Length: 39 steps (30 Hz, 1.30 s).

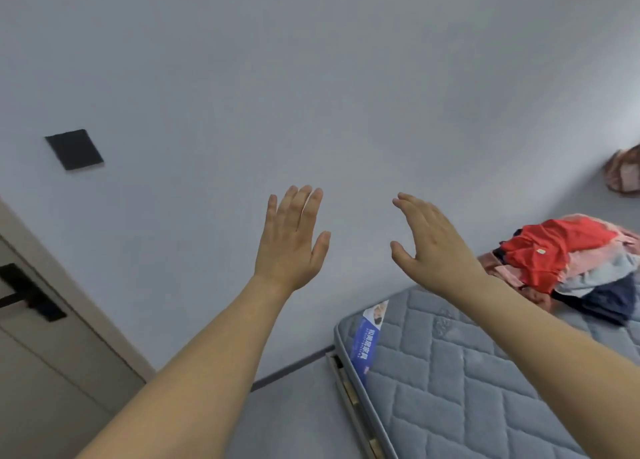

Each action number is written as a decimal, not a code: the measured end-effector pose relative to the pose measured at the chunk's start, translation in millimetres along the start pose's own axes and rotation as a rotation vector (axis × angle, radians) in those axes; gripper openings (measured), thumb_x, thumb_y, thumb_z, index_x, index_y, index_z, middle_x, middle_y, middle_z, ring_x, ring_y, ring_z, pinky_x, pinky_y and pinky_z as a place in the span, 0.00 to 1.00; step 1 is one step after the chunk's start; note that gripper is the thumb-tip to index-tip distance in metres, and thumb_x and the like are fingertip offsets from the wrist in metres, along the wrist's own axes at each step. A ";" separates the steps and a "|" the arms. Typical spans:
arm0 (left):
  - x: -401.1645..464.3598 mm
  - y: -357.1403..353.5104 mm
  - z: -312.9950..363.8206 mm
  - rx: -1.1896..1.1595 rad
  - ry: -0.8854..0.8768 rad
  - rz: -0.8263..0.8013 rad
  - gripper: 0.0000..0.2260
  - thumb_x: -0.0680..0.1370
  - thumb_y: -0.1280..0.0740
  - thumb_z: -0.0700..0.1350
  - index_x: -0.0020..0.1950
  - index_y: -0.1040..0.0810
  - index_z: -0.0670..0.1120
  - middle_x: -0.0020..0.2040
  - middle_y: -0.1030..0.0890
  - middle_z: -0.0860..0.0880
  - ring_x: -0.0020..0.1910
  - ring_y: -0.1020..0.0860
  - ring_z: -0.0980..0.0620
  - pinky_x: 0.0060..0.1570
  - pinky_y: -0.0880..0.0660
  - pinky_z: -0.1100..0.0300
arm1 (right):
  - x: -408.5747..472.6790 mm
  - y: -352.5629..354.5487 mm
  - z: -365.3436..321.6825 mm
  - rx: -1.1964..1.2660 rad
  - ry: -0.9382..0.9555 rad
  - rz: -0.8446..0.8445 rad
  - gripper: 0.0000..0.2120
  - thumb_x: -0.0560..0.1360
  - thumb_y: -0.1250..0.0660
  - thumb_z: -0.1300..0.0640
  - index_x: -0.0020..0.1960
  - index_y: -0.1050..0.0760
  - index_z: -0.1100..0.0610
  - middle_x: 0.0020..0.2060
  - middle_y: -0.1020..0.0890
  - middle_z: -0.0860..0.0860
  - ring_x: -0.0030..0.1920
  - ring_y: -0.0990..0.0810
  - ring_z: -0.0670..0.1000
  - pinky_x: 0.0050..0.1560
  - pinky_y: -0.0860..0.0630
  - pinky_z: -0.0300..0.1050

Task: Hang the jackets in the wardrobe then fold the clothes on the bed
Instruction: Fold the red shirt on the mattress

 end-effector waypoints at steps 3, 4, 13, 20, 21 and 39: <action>38.6 -54.6 50.4 -0.050 -0.107 -0.064 0.28 0.79 0.44 0.53 0.76 0.38 0.41 0.74 0.34 0.42 0.74 0.38 0.40 0.75 0.49 0.40 | -14.9 8.2 74.6 -0.055 -0.129 -0.035 0.29 0.75 0.34 0.59 0.74 0.38 0.63 0.73 0.35 0.58 0.73 0.37 0.57 0.76 0.45 0.51; 52.2 -69.6 66.3 -0.071 -0.124 -0.074 0.28 0.79 0.44 0.53 0.76 0.38 0.41 0.74 0.34 0.42 0.74 0.38 0.40 0.75 0.49 0.40 | -19.2 11.9 97.8 -0.064 -0.168 -0.034 0.29 0.76 0.34 0.59 0.74 0.38 0.63 0.74 0.35 0.58 0.74 0.37 0.57 0.76 0.45 0.51; 152.4 -208.0 174.3 -0.190 -0.259 -0.177 0.28 0.78 0.39 0.50 0.76 0.37 0.40 0.73 0.33 0.42 0.73 0.36 0.39 0.75 0.51 0.41 | -53.3 12.4 279.8 -0.090 -0.457 -0.010 0.28 0.74 0.33 0.63 0.72 0.34 0.66 0.71 0.32 0.61 0.71 0.34 0.60 0.72 0.44 0.48; 213.8 -362.3 220.3 -0.231 -0.353 -0.354 0.28 0.78 0.42 0.51 0.76 0.36 0.40 0.73 0.33 0.42 0.73 0.36 0.39 0.74 0.48 0.38 | -69.1 -44.5 424.0 -0.181 -0.666 -0.044 0.28 0.73 0.32 0.61 0.71 0.33 0.65 0.70 0.31 0.61 0.71 0.34 0.60 0.72 0.43 0.48; 222.5 -392.9 226.3 -0.247 -0.354 -0.365 0.28 0.78 0.40 0.50 0.76 0.36 0.40 0.73 0.33 0.42 0.73 0.36 0.39 0.74 0.48 0.38 | -70.9 -59.5 447.7 -0.207 -0.694 -0.060 0.28 0.73 0.33 0.60 0.71 0.34 0.65 0.71 0.32 0.60 0.71 0.35 0.59 0.72 0.44 0.48; 241.7 -969.0 477.1 -0.491 -0.508 -0.800 0.33 0.77 0.40 0.62 0.79 0.51 0.59 0.76 0.42 0.45 0.73 0.39 0.42 0.70 0.42 0.45 | -267.9 -410.5 854.8 -0.475 -1.089 -0.180 0.32 0.75 0.48 0.42 0.76 0.38 0.54 0.75 0.37 0.56 0.76 0.43 0.55 0.75 0.54 0.59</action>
Point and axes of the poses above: each hand's wrist, its own x-axis towards the middle knuckle, its own y-axis out of the back of the hand, z = x × y, the point moved 2 cm from there along x, towards the middle knuckle
